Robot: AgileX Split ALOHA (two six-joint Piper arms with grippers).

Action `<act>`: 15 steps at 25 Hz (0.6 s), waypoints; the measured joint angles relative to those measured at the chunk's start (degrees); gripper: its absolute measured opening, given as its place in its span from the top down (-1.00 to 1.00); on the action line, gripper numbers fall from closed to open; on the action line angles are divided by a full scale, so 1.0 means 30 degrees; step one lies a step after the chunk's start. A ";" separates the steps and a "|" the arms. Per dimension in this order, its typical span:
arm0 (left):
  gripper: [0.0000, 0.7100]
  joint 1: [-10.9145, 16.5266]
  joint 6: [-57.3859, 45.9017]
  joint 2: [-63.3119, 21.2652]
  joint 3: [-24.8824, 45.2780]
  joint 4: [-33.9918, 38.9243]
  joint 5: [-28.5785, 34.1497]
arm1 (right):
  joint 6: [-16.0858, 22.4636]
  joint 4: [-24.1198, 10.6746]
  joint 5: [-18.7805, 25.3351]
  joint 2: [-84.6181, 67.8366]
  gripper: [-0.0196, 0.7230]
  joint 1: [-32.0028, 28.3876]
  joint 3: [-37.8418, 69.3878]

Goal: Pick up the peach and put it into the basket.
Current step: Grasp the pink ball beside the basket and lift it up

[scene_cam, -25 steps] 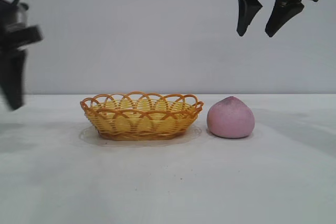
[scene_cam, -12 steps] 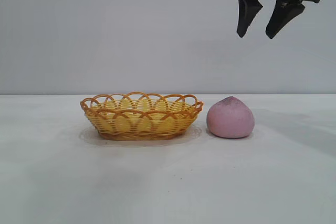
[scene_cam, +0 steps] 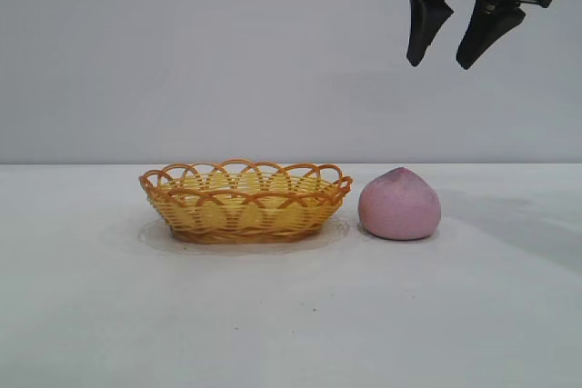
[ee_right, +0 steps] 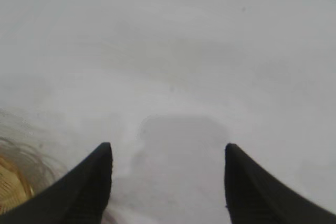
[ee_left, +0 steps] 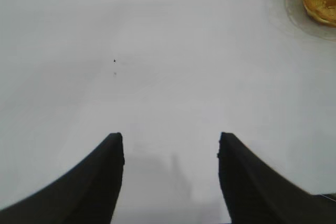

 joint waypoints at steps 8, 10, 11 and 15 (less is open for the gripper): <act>0.00 0.0000 0.0028 -0.3375 0.2354 -0.0503 0.1871 | -0.0334 0.0625 0.0151 0.0000 -0.12 0.0000 0.0000; 0.00 0.0000 0.0259 -0.4181 0.2837 -0.0777 0.1590 | -0.0381 0.0707 0.0232 0.0000 -0.12 0.0000 0.0000; 0.00 0.0000 0.0404 -0.4570 0.2919 -0.0860 0.1499 | -0.0419 0.0740 0.0366 0.0000 -0.12 0.0000 0.0000; 0.00 0.0000 0.0964 -0.6568 0.3002 -0.0956 0.1377 | -0.0444 0.0747 0.0491 0.0000 -0.12 0.0000 0.0000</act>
